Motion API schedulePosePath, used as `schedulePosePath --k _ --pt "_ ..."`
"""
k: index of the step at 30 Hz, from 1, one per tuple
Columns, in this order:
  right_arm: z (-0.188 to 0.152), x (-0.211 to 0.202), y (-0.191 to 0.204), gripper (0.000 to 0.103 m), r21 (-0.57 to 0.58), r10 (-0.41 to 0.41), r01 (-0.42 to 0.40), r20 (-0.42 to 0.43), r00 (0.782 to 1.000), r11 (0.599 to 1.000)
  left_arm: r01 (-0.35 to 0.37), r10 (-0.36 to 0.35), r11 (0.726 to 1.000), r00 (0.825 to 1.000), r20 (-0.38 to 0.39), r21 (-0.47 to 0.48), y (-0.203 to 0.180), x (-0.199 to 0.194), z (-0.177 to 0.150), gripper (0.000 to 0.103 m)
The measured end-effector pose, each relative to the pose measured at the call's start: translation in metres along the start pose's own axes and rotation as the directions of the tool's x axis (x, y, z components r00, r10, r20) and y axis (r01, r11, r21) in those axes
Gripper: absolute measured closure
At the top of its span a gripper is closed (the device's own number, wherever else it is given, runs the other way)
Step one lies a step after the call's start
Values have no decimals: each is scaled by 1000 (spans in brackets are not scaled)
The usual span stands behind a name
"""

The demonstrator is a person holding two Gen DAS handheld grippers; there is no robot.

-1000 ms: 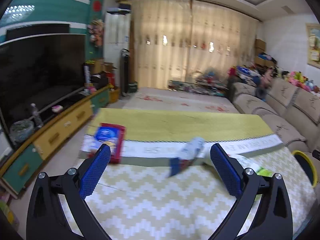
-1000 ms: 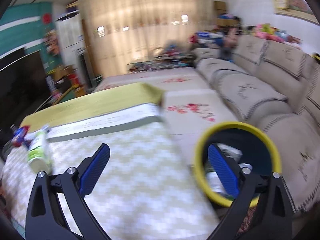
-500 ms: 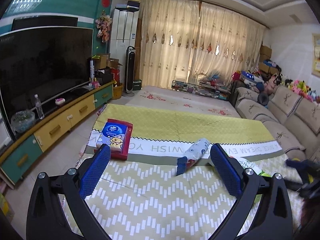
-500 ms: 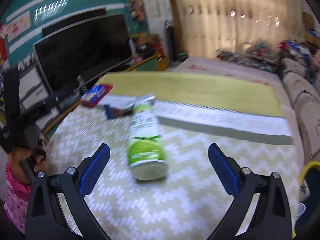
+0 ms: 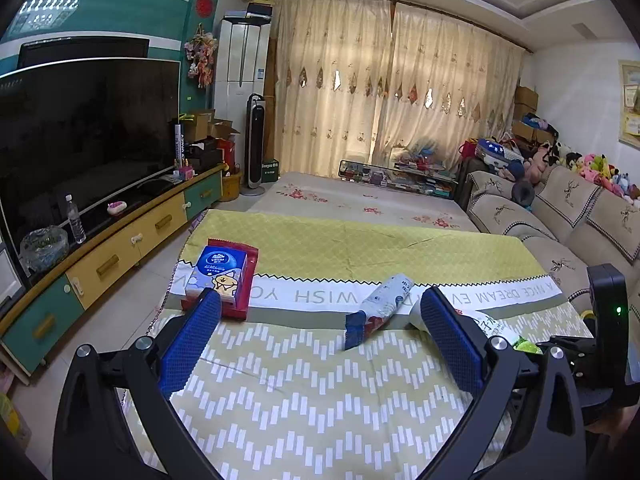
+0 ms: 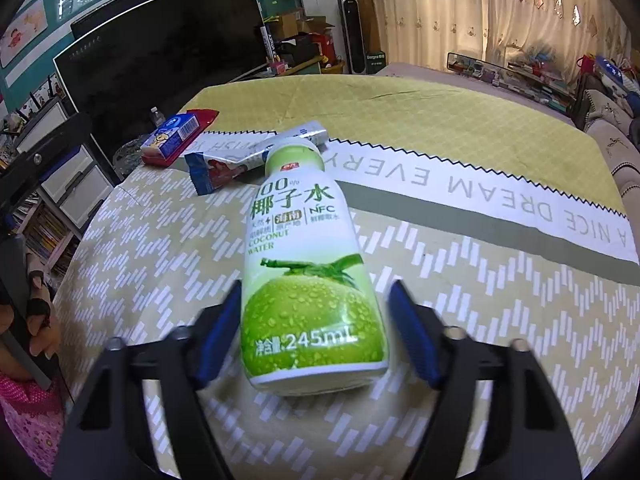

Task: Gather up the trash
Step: 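Carry the coconut-water bottle over the bin and open the right gripper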

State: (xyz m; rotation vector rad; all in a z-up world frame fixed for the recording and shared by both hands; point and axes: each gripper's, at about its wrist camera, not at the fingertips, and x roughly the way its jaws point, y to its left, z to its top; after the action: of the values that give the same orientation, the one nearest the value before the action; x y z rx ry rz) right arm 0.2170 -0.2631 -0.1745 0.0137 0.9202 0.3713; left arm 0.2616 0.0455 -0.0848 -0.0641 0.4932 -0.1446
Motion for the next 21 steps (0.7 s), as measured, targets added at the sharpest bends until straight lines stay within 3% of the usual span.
schedulePosePath --k 12,21 --pt "0 -62 -6 54 13 35 -36 97 995 999 -2 2 1000 1000 -9 9 -3 2 -1 5" --pt "-9 -110 -22 54 66 16 -27 168 986 997 4 -4 1000 1000 -15 25 -9 2 -3 5"
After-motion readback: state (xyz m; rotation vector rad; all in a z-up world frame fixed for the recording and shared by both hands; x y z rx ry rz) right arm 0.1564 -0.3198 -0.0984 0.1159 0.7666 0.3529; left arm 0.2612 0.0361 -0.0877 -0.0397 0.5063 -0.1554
